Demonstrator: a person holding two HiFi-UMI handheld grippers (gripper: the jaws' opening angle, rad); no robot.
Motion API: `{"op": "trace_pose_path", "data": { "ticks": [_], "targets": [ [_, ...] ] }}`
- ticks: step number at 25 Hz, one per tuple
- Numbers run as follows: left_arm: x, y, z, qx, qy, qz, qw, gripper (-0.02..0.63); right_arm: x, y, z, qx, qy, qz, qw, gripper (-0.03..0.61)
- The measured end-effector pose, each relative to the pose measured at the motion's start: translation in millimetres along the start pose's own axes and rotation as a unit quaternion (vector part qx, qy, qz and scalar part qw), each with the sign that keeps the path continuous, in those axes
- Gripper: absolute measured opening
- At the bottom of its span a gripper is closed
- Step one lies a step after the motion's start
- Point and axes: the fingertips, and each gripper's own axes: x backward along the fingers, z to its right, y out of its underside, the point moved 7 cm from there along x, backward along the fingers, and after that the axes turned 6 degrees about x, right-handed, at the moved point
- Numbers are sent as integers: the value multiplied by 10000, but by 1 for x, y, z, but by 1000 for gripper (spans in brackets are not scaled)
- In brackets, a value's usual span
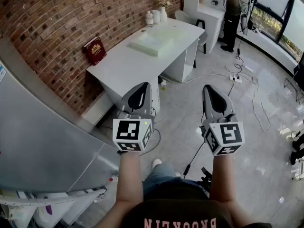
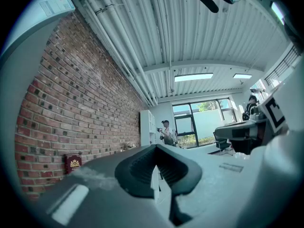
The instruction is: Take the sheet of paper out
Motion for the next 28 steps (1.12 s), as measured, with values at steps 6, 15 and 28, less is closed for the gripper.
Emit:
{"op": "trace_pose_path", "data": {
  "ticks": [6,15,28],
  "targets": [
    [-10,13,6,60,-32,-52,10000,-3,-4,9,13,-44,-44,-27,10000,-3],
    [-77,21,-31,92,33,-63,9999,-3,-69,25,36,-248,148,71,9996,-3],
    [-234,43,-115,378,213,-100,9990,-3,-233,53,69,-159,-11,-147,9998,-2]
  ]
}}
